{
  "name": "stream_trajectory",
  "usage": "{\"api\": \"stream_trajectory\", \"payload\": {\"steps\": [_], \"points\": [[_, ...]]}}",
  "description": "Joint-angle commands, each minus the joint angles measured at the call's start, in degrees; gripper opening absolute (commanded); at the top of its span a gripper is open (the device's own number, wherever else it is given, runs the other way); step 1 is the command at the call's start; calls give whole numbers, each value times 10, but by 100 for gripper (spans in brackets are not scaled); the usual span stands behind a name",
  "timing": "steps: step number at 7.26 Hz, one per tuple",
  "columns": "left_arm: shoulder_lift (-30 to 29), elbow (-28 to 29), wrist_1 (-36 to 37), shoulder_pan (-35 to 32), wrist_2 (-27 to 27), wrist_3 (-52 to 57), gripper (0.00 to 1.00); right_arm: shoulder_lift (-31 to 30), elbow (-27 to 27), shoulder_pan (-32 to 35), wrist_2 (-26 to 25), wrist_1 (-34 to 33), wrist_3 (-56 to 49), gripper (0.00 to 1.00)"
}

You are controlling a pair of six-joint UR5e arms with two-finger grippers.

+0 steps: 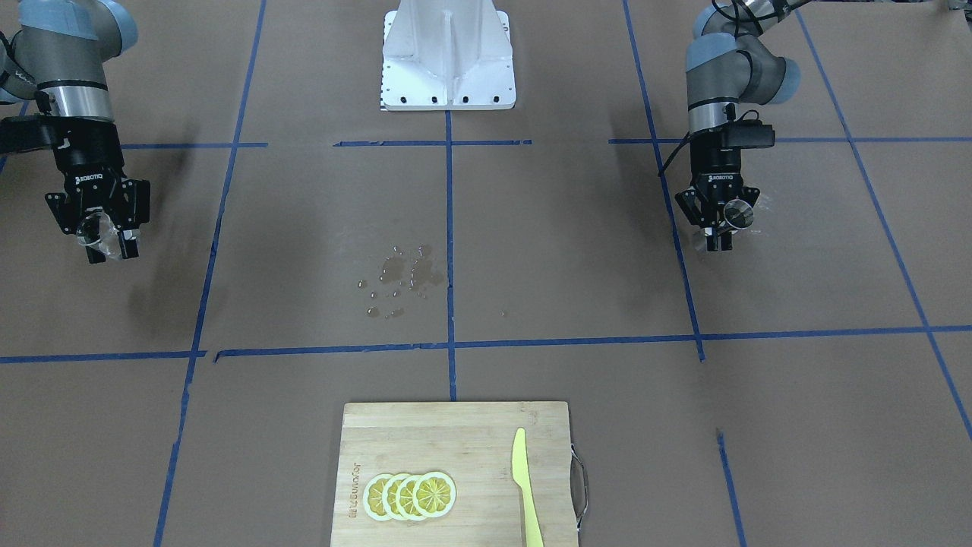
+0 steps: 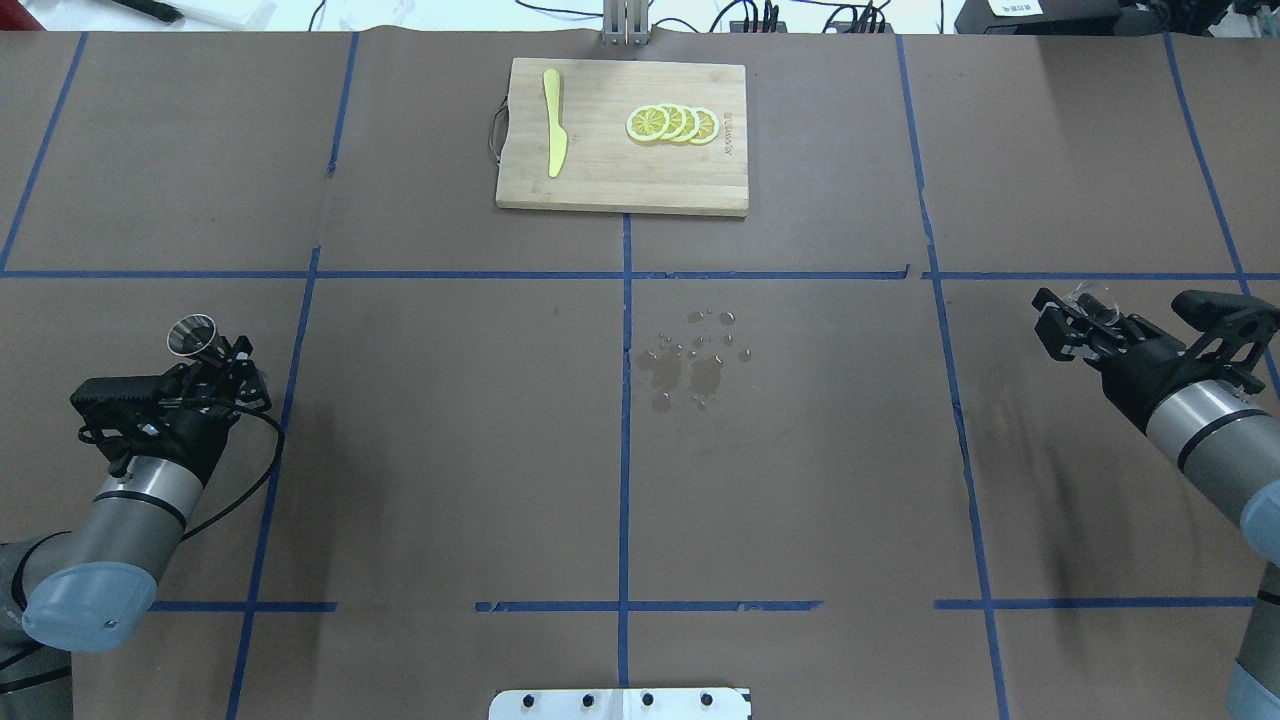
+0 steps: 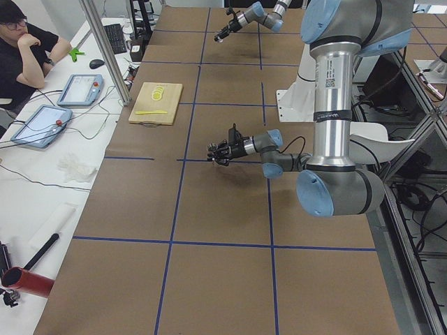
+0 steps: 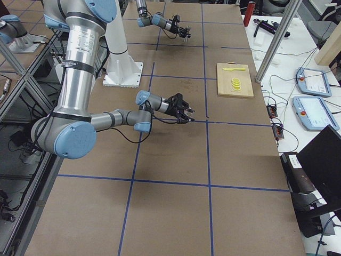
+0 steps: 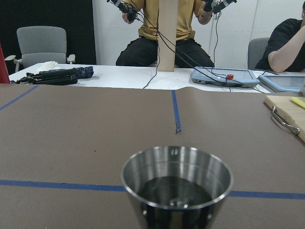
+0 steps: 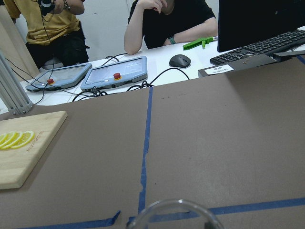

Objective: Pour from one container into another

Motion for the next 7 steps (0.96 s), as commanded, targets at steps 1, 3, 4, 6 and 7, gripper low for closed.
{"api": "stream_trajectory", "payload": {"steps": [1, 3, 4, 6, 7], "points": [[-6, 13, 0, 1, -1, 0, 23, 1, -7, -13, -15, 0, 0, 0], [-13, 16, 1, 1, -19, 2, 32, 1, -16, -22, -29, 0, -6, 0], [-13, 15, 0, 1, -21, 17, 37, 1, -20, -26, -36, 0, -8, 0], [-13, 14, 0, 1, -21, 25, 48, 1, -20, -27, -37, 0, -8, 0], [-13, 13, -1, 1, -21, 25, 55, 1, -20, -28, -37, 0, -8, 0]]}}
